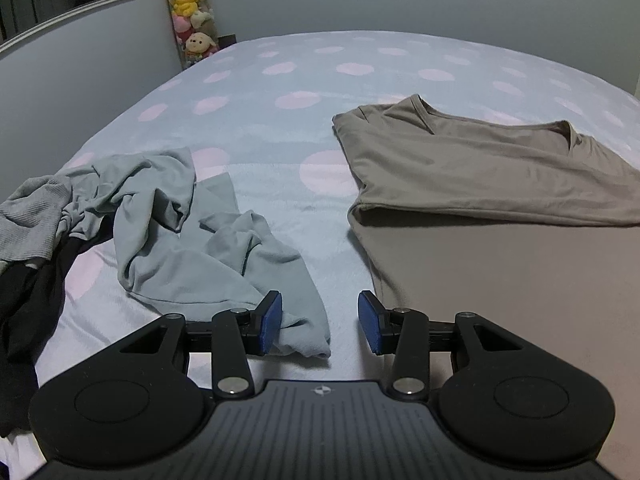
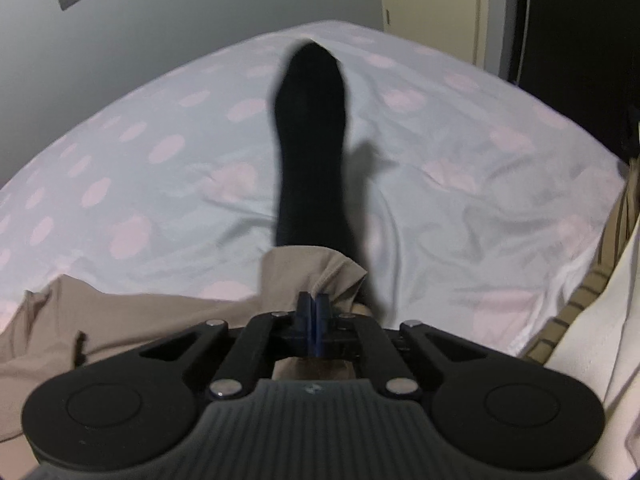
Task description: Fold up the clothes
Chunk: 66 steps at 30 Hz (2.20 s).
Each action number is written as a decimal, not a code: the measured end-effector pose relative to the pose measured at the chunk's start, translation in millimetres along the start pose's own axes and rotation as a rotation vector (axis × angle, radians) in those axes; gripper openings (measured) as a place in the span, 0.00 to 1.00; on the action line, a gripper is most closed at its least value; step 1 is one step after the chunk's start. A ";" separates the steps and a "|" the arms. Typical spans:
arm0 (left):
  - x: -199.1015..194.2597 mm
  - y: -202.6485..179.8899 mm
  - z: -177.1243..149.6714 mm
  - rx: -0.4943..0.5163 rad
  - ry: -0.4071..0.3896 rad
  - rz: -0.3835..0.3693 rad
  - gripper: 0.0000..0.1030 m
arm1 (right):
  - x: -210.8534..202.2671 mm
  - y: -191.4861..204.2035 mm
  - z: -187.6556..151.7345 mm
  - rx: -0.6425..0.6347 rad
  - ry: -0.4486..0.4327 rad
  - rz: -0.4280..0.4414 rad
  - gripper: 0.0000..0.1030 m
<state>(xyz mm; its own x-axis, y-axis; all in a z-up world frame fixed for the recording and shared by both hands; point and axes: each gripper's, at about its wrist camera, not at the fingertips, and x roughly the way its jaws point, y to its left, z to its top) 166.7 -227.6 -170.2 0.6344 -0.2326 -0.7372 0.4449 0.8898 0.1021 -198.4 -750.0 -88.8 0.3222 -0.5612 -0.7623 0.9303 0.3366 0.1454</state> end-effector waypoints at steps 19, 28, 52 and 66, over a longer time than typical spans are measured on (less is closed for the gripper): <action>7.3 9.9 12.0 0.014 0.012 -0.035 0.40 | -141.8 186.7 53.2 -0.226 -0.156 0.268 0.03; 8.5 10.4 16.5 0.051 0.014 -0.054 0.40 | -191.5 280.0 46.6 -0.378 -0.190 0.406 0.03; 23.5 40.7 26.5 -0.093 0.008 -0.130 0.40 | -75.0 445.3 -114.0 -0.587 0.115 0.623 0.03; 43.5 45.7 28.8 -0.117 -0.004 -0.131 0.43 | 13.2 481.3 -196.8 -0.518 0.340 0.732 0.08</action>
<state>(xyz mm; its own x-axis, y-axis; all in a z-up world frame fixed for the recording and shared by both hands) 232.8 -208.4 -178.4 0.5785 -0.3512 -0.7362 0.4478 0.8911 -0.0732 219.2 -446.6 -153.0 0.6493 0.1429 -0.7470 0.2994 0.8549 0.4238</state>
